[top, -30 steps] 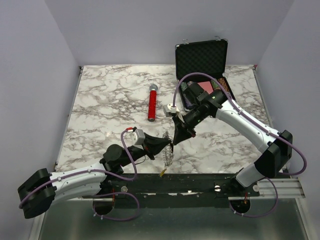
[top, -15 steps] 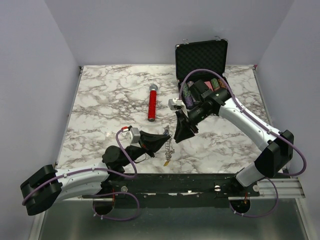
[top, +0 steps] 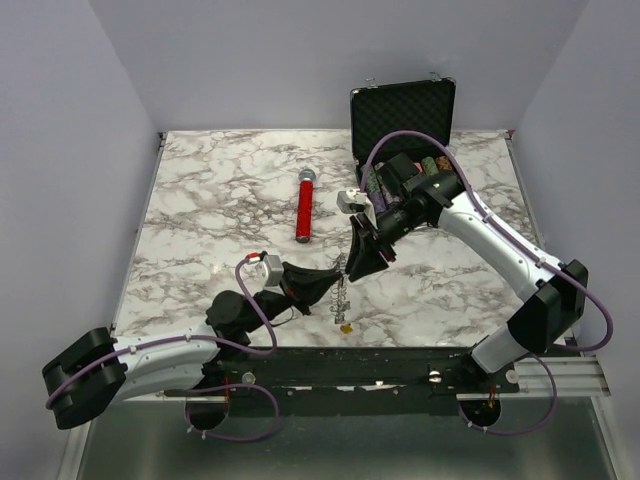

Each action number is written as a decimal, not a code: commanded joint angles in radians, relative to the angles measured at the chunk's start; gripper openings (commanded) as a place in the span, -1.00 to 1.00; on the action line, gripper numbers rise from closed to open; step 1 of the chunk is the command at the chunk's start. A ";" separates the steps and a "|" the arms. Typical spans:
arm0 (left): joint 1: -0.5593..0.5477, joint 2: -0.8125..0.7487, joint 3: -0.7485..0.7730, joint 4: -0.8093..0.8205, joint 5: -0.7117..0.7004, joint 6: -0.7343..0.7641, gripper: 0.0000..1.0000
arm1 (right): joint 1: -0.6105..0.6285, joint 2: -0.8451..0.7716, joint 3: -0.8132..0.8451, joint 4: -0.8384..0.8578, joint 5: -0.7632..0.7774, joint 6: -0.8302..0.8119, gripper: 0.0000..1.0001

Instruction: Put the keys on the keyring

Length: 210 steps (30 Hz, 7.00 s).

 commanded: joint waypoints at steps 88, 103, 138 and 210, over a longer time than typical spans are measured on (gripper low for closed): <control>0.014 -0.194 0.051 -0.348 0.087 0.004 0.07 | 0.011 0.010 -0.021 0.034 0.063 0.011 -1.00; 0.055 -0.288 0.383 -1.191 0.170 0.312 0.45 | 0.115 0.108 0.164 -0.189 0.382 -0.105 -0.99; 0.019 -0.030 0.422 -0.984 0.115 0.489 -0.54 | 0.190 0.165 0.260 -0.250 0.543 -0.059 -1.00; 0.005 -0.145 0.046 -0.180 -0.052 0.032 -1.00 | 0.043 0.025 0.059 0.096 0.146 0.221 -0.22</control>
